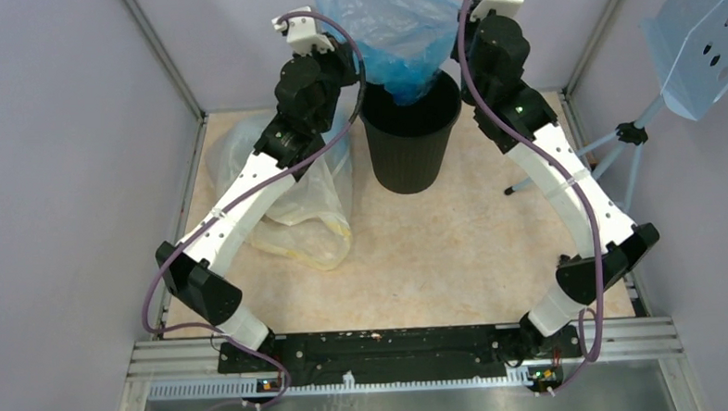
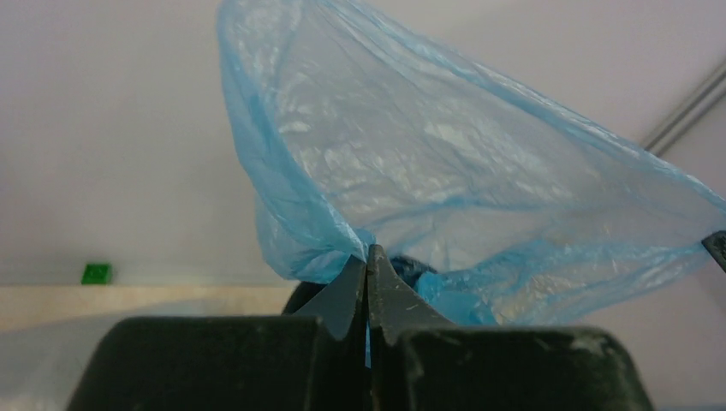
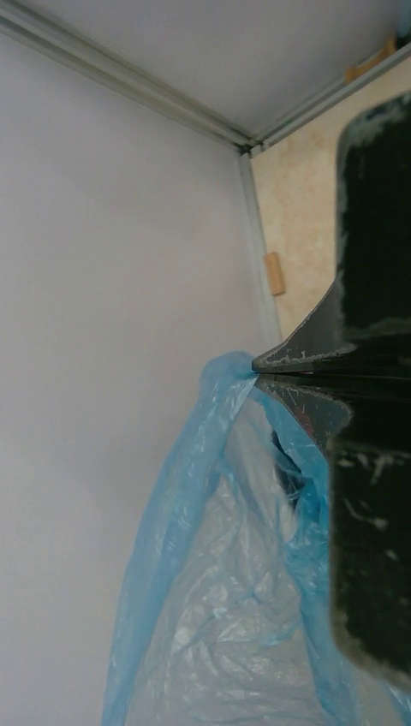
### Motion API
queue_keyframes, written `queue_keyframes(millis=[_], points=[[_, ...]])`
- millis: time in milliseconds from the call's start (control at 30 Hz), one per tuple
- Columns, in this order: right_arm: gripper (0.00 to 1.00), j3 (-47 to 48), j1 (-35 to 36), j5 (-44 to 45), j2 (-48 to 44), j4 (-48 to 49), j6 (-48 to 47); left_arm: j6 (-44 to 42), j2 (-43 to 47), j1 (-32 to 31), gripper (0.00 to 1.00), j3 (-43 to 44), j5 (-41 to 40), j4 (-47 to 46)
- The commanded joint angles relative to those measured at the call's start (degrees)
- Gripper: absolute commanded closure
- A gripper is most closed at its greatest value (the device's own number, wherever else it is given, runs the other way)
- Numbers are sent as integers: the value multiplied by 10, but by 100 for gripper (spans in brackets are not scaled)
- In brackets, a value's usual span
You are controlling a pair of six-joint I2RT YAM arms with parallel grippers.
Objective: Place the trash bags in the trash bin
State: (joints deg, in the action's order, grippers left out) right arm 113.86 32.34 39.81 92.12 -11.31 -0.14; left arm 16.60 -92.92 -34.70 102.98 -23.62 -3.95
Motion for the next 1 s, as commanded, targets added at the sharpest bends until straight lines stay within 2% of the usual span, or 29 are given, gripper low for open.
queue_keyframes(millis=[0, 133, 333, 667, 833, 967], points=[[100, -36, -12, 28, -57, -36, 69, 76, 54, -2, 100, -68, 58, -5], [100, -38, -16, 36, -66, -88, 90, 95, 82, -2, 100, -110, 63, -8], [100, -32, -16, 29, -86, -137, 103, 91, 105, -1, 100, -97, 65, 16], [100, -47, -16, -75, -109, -195, 163, 131, 144, -2, 100, -105, 122, 37], [100, -53, -16, -116, -91, -222, 183, 142, 125, -2, 100, -104, 166, 53], [100, -10, -23, -87, -39, -300, 191, 143, 77, 21, 100, -81, 198, 82]])
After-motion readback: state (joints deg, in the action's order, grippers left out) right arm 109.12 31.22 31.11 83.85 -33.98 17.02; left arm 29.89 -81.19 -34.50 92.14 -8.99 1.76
